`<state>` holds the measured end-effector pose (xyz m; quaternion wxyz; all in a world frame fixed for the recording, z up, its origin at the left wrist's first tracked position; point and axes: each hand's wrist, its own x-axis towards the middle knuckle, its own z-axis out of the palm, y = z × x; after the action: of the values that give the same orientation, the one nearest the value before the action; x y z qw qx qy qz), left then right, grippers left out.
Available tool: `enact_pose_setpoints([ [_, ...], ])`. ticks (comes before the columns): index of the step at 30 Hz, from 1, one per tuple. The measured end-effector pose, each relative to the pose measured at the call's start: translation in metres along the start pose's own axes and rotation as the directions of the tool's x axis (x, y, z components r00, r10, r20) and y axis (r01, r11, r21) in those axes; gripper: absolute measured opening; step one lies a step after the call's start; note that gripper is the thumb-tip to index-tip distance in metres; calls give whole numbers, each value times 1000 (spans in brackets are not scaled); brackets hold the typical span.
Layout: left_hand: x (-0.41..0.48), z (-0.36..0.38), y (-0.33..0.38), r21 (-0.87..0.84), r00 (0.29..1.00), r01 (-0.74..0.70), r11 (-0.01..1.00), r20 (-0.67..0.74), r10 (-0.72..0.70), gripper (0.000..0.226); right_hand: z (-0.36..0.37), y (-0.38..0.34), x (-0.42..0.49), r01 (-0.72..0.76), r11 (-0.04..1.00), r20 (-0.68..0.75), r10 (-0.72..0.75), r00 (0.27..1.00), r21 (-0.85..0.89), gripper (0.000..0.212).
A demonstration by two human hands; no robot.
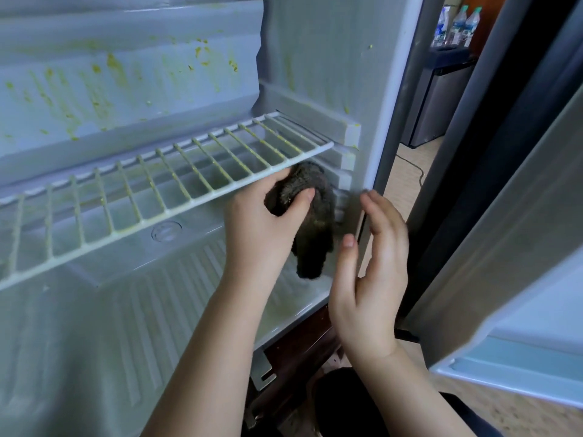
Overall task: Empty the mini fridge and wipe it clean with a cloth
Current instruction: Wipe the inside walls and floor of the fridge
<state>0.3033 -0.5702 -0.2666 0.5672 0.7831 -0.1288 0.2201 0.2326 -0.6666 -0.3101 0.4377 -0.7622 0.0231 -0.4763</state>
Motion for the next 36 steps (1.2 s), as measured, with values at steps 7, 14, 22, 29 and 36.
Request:
enact_pose_setpoints([
  [7, -8, 32, 11, 112, 946, -314, 943, -46, 320, 25, 1, 11, 1, -54, 997, 89, 58, 994, -46, 53],
  [14, -18, 30, 4, 40, 929, -353, 935, 130, 345, 25, 0, 11, 0, -97, 995, 80, 97, 992, -1, 54],
  [22, -26, 31, -10, 100, 972, -228, 968, 83, 220, 15, 0, 11, 2, -92, 996, 82, 91, 992, 11, 52],
  [29, -17, 35, -5, 201, 969, -229, 953, -51, 243, 20, -5, 12, 2, -90, 996, 138, 89, 986, 7, 53],
  [36, -23, 29, -12, 281, 922, -388, 878, 112, 371, 27, -3, 9, 4, -112, 993, 110, 108, 988, 27, 53],
])
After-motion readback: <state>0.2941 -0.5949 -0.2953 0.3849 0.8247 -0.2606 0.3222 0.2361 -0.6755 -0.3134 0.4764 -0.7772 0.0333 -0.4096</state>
